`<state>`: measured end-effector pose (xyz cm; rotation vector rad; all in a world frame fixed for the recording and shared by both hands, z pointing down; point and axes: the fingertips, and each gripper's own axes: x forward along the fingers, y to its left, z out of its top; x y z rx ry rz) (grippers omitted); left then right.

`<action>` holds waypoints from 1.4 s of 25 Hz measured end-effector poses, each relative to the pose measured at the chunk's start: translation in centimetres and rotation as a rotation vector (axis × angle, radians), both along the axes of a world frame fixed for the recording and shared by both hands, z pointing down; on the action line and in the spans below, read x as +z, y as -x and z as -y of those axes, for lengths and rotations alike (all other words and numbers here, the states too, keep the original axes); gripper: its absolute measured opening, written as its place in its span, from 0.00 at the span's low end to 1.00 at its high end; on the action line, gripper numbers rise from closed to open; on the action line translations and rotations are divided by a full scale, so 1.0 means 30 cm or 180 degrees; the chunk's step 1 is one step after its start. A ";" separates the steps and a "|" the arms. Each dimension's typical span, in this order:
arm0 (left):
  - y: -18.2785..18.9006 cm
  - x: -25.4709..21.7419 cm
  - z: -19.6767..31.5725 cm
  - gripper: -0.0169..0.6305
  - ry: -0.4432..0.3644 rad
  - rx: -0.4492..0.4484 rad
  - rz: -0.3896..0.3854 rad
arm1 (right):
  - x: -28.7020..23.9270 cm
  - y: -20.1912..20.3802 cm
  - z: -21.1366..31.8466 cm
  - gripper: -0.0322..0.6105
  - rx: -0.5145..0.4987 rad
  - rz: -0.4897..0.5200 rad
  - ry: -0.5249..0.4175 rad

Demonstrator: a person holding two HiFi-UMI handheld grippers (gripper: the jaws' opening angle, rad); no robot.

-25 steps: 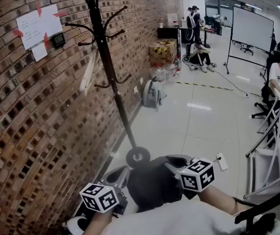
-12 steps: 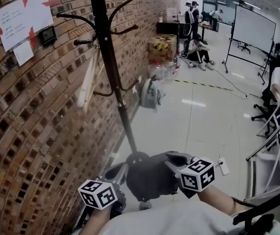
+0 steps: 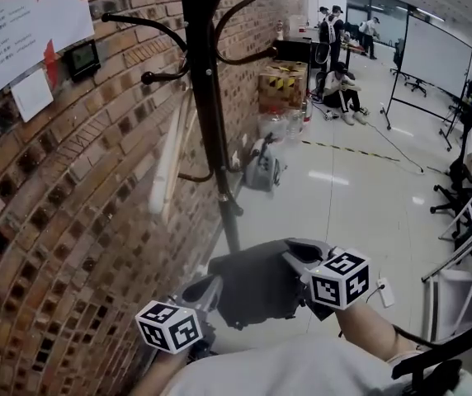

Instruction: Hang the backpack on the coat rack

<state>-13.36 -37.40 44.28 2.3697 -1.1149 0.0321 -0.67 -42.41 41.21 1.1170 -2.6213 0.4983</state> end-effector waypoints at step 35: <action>0.201 0.130 0.212 0.03 0.0235 -0.0239 -0.0096 | 0.146 0.189 0.534 0.15 0.0005 -0.0657 -0.0119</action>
